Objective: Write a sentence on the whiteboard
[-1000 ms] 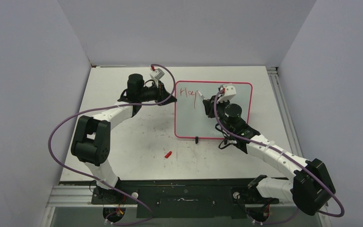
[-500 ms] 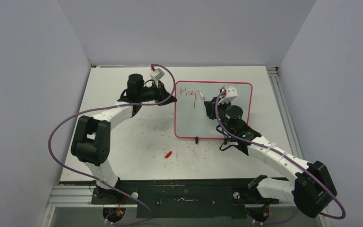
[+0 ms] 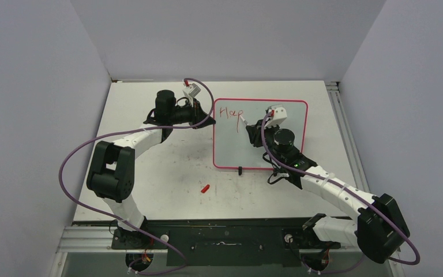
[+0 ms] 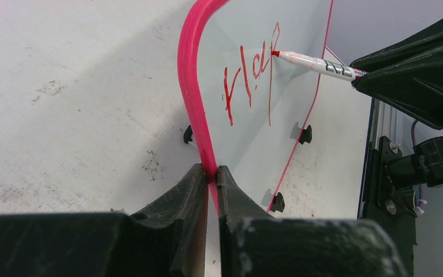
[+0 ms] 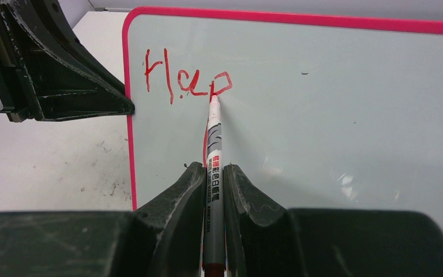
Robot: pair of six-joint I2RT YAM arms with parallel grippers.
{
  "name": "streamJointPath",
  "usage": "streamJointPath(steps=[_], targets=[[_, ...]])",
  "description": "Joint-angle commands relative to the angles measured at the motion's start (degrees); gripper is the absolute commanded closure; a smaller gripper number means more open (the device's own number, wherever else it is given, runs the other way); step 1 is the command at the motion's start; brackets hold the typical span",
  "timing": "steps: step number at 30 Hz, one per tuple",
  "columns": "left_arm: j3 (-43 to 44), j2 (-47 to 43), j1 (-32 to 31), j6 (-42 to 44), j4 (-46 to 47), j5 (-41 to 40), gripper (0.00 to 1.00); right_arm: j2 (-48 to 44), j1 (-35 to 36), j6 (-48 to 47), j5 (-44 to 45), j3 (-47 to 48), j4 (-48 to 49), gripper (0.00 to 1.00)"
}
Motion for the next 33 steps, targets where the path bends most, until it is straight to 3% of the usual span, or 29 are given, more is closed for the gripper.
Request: streamJointPath(steps=[1,10,16,33], targets=[[0.53,-2.61,0.56,1.14,1.81,0.73,1.00,1.51,0.33,0.35,-1.30,0.77,2.67,0.95],[0.59,-2.61,0.55,1.14,1.81,0.68,1.00,-1.78,0.61,-0.12,-1.32,1.33,1.93,0.95],[0.56,-2.60,0.51,1.23,1.81,0.67,1.00,-5.68,0.50,-1.20,3.23,0.92,-0.13,0.95],[0.66,-2.93,0.56,1.23,1.71,0.72,1.00,-3.01,0.01,-2.37,4.54,1.18,-1.34,0.95]])
